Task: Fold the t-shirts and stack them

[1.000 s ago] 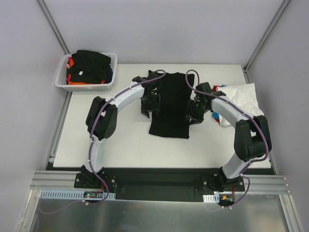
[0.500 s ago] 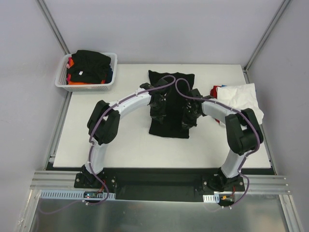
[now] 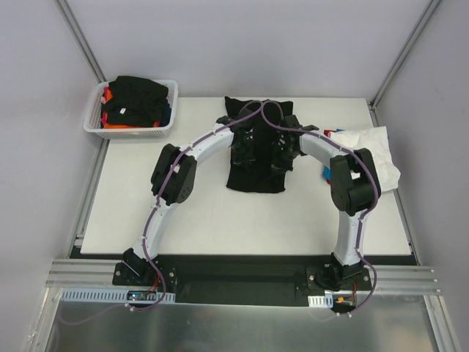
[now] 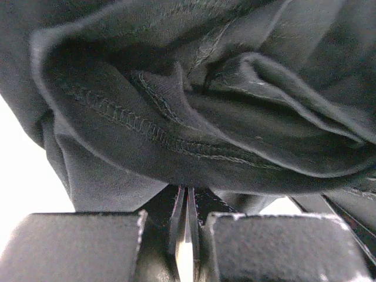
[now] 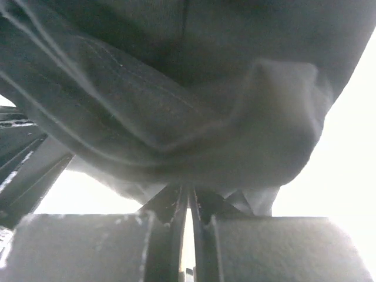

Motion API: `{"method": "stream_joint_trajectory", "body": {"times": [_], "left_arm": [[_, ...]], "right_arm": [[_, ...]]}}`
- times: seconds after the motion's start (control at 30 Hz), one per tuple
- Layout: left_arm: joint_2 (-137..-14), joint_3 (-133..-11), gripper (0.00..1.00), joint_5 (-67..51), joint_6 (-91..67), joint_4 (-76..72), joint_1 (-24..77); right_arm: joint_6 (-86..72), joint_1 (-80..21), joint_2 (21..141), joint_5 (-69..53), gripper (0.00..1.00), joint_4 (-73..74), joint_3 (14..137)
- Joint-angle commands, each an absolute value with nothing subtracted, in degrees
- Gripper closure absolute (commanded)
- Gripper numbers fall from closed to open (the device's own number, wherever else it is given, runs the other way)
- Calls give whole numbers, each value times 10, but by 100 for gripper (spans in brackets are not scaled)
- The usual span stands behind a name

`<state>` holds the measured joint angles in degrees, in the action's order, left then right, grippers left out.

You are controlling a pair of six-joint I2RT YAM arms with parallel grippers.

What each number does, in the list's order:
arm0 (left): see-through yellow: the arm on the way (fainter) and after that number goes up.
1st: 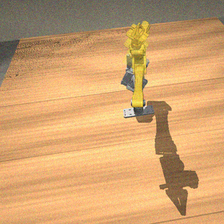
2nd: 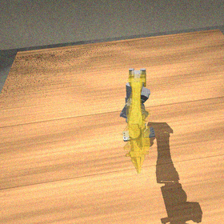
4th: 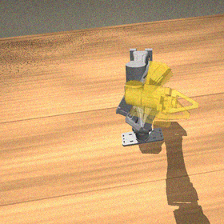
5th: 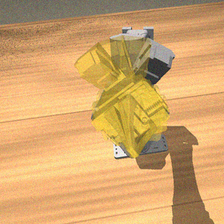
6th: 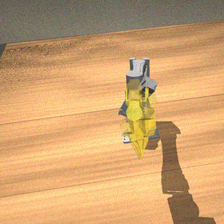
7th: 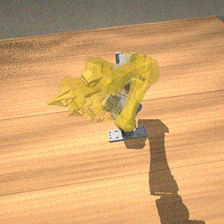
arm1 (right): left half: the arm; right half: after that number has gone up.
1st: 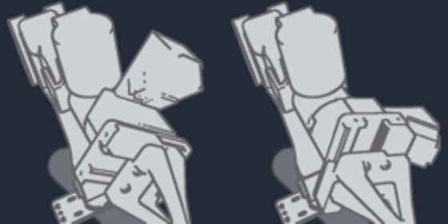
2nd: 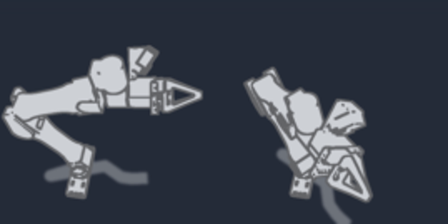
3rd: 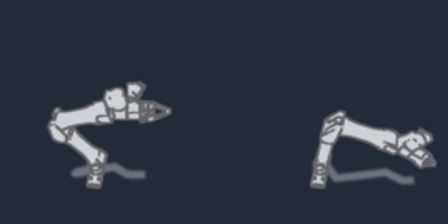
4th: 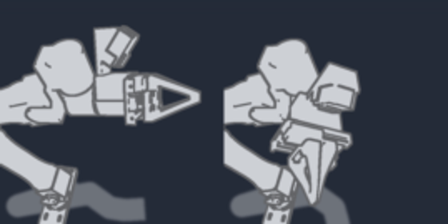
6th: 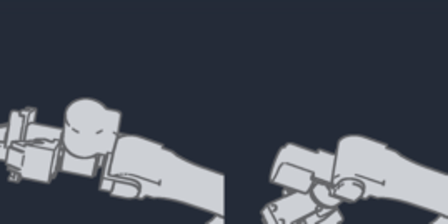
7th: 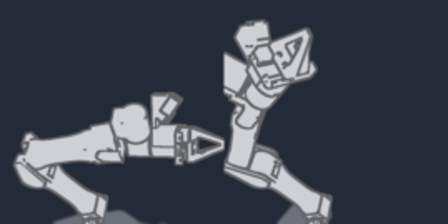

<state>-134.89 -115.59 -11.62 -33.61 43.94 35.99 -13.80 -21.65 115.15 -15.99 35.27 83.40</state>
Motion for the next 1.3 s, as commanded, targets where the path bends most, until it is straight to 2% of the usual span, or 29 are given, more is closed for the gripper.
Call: {"method": "stream_joint_trajectory", "body": {"times": [0.0, 0.1, 0.33, 0.53, 0.77, 1.03, 1.27], "left_arm": [[-1347, -1194, 100, -138, -331, 452, 352], [-1326, -1163, 100, -145, -332, 454, 352], [-1255, -1045, 100, -129, -331, 447, 356], [-1210, -897, 100, -147, -358, 381, 359], [-1137, -748, 100, -141, -394, 334, 422], [-1098, -693, 100, -131, -450, 321, 517], [-1058, -679, 100, -113, -459, 319, 529]], "right_arm": [[-113, -201, 1151, -172, 99, 388, 882], [-112, -198, 1136, -173, 98, 390, 863], [-127, -204, 1061, -180, 97, 355, 731], [-143, -234, 1024, -176, 99, 319, 621], [-185, -288, 946, -157, 99, 297, 511], [-221, -330, 858, -134, 98, 306, 439], [-211, -337, 796, -114, 98, 358, 441]]}}
